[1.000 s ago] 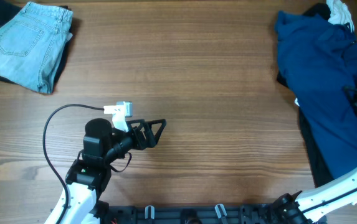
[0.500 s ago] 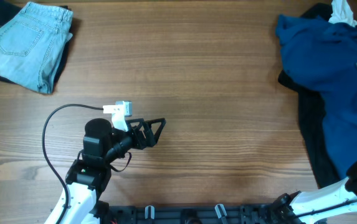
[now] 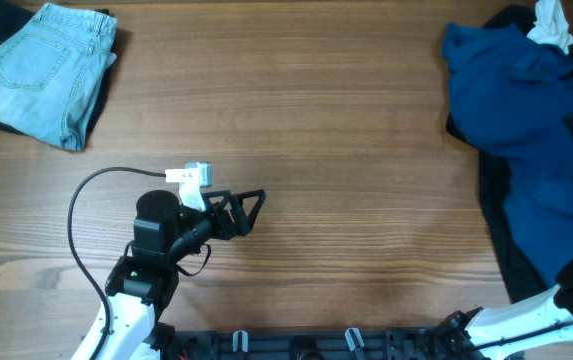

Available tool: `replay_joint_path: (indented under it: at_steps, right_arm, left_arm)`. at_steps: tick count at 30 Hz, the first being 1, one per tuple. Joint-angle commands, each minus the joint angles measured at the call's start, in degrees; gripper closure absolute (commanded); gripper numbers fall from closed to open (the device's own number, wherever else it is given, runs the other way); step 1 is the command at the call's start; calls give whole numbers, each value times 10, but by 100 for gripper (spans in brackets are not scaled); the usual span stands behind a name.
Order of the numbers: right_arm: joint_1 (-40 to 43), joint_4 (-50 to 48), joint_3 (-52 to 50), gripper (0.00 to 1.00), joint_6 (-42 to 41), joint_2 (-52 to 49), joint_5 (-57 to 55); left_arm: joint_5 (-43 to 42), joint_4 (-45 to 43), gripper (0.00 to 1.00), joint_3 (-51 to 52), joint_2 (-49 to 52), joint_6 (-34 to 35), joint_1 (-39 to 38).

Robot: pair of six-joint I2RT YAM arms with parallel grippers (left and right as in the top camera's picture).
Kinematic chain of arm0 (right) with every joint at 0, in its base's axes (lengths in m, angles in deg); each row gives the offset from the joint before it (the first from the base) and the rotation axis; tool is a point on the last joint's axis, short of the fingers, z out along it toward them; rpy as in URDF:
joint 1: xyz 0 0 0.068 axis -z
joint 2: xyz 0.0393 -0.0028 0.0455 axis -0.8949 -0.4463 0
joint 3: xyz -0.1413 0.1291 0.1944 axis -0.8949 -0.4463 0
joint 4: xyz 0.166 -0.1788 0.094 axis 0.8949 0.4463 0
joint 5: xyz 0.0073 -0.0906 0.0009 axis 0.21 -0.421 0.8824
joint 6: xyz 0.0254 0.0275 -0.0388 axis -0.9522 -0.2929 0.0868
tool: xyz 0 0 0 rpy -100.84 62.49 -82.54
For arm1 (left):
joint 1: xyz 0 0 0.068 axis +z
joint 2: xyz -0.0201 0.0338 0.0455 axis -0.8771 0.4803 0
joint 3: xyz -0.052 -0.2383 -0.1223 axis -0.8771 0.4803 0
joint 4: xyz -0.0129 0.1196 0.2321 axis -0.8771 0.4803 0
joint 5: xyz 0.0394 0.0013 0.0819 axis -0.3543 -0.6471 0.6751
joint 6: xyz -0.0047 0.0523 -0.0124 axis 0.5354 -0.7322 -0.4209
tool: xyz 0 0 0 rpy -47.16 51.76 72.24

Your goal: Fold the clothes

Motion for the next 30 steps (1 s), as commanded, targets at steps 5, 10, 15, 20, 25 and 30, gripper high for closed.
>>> replay_joint_path:
  at_steps: [5, 10, 15, 20, 25, 30]
  right_arm:
    - [0, -3, 2, 25, -3, 16, -22]
    - [0, -3, 2, 42, -3, 16, -30]
    - [0, -6, 2, 51, -5, 16, -31]
    - [3, -8, 2, 96, -7, 16, -34]
    - [4, -13, 2, 95, -6, 18, -2]
    - [3, -15, 2, 95, -14, 38, 28]
  left_arm:
    - [3, -2, 0, -9, 2, 3, -3]
    - [3, -2, 0, -9, 2, 3, -3]
    - [3, -2, 0, -9, 2, 3, -3]
    - [3, -2, 21, -9, 2, 3, -3]
    - [3, -2, 79, -9, 2, 3, -2]
    - [3, -2, 92, -9, 2, 3, -2]
